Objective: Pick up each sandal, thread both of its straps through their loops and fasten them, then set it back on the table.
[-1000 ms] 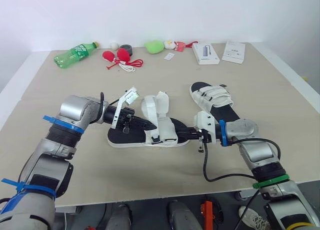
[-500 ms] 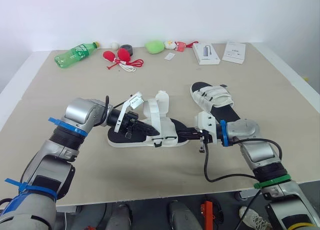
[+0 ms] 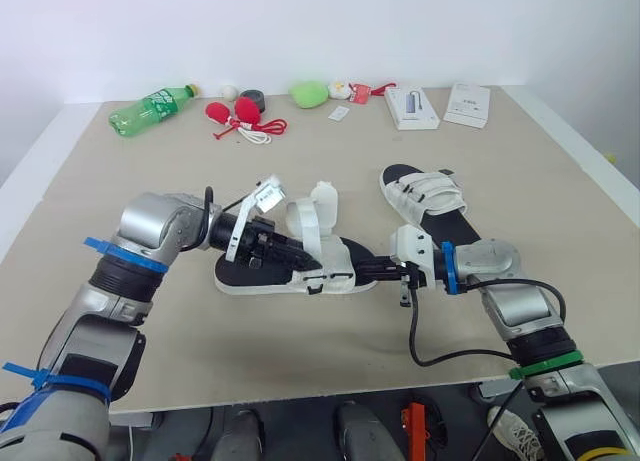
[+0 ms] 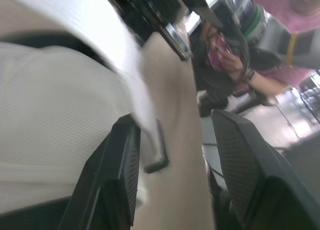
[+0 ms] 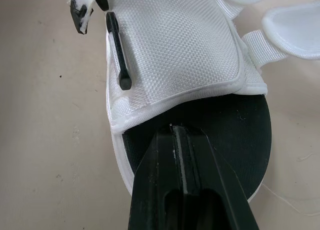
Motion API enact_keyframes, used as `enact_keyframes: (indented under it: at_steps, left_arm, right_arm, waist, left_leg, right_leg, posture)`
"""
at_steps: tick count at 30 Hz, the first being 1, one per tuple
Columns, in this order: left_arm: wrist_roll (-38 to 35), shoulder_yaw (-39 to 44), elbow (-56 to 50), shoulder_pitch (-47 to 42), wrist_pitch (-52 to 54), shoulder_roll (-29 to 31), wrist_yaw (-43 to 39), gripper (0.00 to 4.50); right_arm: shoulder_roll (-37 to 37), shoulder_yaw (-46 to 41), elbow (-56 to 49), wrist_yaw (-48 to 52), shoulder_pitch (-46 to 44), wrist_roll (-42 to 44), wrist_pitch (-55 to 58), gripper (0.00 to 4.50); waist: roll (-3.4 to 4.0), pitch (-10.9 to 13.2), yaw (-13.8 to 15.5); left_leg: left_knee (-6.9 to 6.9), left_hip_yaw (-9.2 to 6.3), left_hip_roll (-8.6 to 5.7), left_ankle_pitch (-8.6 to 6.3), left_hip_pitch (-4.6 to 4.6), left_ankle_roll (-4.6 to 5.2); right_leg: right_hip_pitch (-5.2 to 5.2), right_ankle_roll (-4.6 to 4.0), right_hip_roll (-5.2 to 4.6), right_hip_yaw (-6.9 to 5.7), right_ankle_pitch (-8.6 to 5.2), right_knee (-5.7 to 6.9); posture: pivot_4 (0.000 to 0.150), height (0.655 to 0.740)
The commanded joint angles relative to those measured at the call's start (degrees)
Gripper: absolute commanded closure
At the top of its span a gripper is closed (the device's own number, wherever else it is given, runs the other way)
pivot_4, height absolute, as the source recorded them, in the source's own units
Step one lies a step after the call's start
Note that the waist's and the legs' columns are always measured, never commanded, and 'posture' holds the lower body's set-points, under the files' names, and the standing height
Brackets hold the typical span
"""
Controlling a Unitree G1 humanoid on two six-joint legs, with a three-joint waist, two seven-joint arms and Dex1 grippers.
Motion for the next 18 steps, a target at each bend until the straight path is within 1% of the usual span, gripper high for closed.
enact_keyframes:
  at_steps: [1,3,8,9,10,13,16,18]
  left_arm:
    - [-0.09,4.67,2.65,-2.57,-2.61,-2.25,3.41,2.15]
    - [-0.26,5.91,3.42,-2.83,-2.83,-3.58,4.89,2.15]
    - [-1.71,7.11,2.66,-2.67,-1.43,-4.88,5.29,2.15]
    - [-1.80,7.28,2.79,-2.76,-1.21,-4.98,5.46,2.66]
    - [-1.53,7.43,3.25,-2.91,-1.44,-5.06,5.82,3.07]
    - [-0.14,7.14,4.69,-3.06,-2.90,-4.94,6.49,4.48]
    - [0.50,6.12,4.28,-2.39,-3.66,-4.55,6.11,4.48]
    - [0.10,4.95,1.24,-0.50,-3.11,-4.23,5.30,4.48]
  right_arm:
    - [-0.45,0.22,0.12,0.49,-0.17,-0.44,-0.18,4.50]
    - [-0.34,0.29,0.29,0.50,-0.33,-0.48,-0.26,4.50]
    - [-0.18,0.31,0.47,0.47,-0.63,-0.52,-0.25,4.50]
    - [-0.22,0.31,0.45,0.49,-0.60,-0.53,-0.26,4.50]
    - [-0.28,0.30,0.47,0.53,-0.56,-0.55,-0.32,4.50]
    - [-0.40,0.30,0.49,0.62,-0.48,-0.56,-0.37,4.50]
    - [-0.44,0.34,0.48,0.66,-0.47,-0.57,-0.37,4.50]
    - [-0.45,0.34,0.53,0.68,-0.50,-0.60,-0.40,4.50]
  waist:
    - [0.00,0.00,0.01]
    - [0.00,0.00,0.00]
    - [0.00,0.00,-0.03]
    - [0.00,0.00,-0.03]
    - [0.00,0.00,-0.03]
    - [0.00,0.00,-0.03]
    - [0.00,0.00,-0.03]
    - [0.00,0.00,-0.05]
  left_leg:
    - [0.01,0.00,0.00,0.00,0.00,0.00]
    - [0.01,0.00,0.00,0.00,-0.01,0.00]
    - [-0.01,0.00,0.00,0.00,0.00,0.00]
    - [-0.01,0.00,0.00,0.00,0.00,0.00]
    - [0.00,0.00,0.00,0.00,0.00,0.00]
    - [0.02,0.00,0.00,0.00,0.01,0.00]
    - [0.01,0.00,0.00,0.00,0.02,0.00]
    - [0.01,0.00,0.00,0.00,0.01,0.00]
  right_leg:
    - [0.01,0.01,0.00,0.00,0.00,0.00]
    - [0.01,0.01,0.00,0.00,0.00,0.00]
    - [0.00,0.01,0.01,0.00,0.00,0.00]
    - [0.00,0.01,0.01,0.00,0.00,0.00]
    - [0.01,0.01,0.00,0.00,0.01,0.00]
    - [0.03,0.03,0.00,0.00,0.02,0.00]
    - [0.02,0.02,0.01,0.00,0.02,0.00]
    - [0.03,0.03,0.00,0.01,0.02,0.00]
  posture:
    - [0.150,0.7400]
    - [0.150,0.7400]
    - [0.150,0.7400]
    - [0.150,0.7400]
    - [0.150,0.7400]
    - [0.150,0.7400]
    - [0.150,0.7400]
    - [0.150,0.7400]
